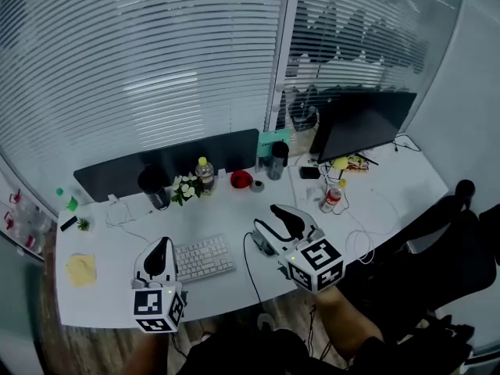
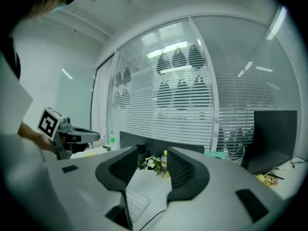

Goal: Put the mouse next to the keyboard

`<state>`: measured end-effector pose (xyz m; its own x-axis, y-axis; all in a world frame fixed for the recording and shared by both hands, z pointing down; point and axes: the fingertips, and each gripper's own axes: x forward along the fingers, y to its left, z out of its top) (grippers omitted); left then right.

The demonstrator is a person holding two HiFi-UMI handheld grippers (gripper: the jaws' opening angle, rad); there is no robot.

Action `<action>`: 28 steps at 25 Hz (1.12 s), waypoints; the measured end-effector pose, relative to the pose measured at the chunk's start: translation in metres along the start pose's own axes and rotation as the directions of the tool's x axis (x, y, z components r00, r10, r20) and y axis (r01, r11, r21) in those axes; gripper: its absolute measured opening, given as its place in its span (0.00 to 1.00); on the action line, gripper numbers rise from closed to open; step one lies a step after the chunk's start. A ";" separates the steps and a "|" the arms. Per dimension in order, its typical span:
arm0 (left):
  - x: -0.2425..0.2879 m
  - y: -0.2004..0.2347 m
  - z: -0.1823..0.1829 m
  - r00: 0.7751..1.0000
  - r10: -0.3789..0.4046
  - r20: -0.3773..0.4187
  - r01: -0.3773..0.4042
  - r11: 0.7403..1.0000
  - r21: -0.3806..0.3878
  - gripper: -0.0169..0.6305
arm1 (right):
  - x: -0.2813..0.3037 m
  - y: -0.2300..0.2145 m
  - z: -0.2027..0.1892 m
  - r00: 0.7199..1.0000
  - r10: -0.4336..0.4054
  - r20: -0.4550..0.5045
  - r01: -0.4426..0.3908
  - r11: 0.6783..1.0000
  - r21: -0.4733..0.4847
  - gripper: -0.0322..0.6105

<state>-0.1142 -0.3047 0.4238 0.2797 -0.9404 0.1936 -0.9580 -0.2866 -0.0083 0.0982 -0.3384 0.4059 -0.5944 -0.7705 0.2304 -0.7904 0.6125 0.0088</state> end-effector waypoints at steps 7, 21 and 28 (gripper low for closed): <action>-0.014 -0.003 0.029 0.998 -0.009 0.067 0.008 1.000 0.006 0.07 | -0.033 0.009 0.041 0.994 -0.032 0.105 0.031 0.999 0.015 0.15; -0.033 0.001 0.045 0.994 0.017 0.104 -0.016 1.000 -0.012 0.07 | -0.046 0.006 0.051 0.985 -0.114 0.126 0.112 0.993 0.024 0.05; -0.033 -0.003 0.042 0.996 -0.003 0.087 0.004 1.000 -0.012 0.07 | -0.042 0.009 0.050 0.988 -0.106 0.108 0.106 0.994 0.003 0.05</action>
<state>-0.1180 -0.2811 0.3760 0.2873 -0.9518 0.1076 -0.9575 -0.2885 0.0041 0.1091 -0.3092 0.3472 -0.5201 -0.8454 0.1213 -0.8494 0.5269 0.0298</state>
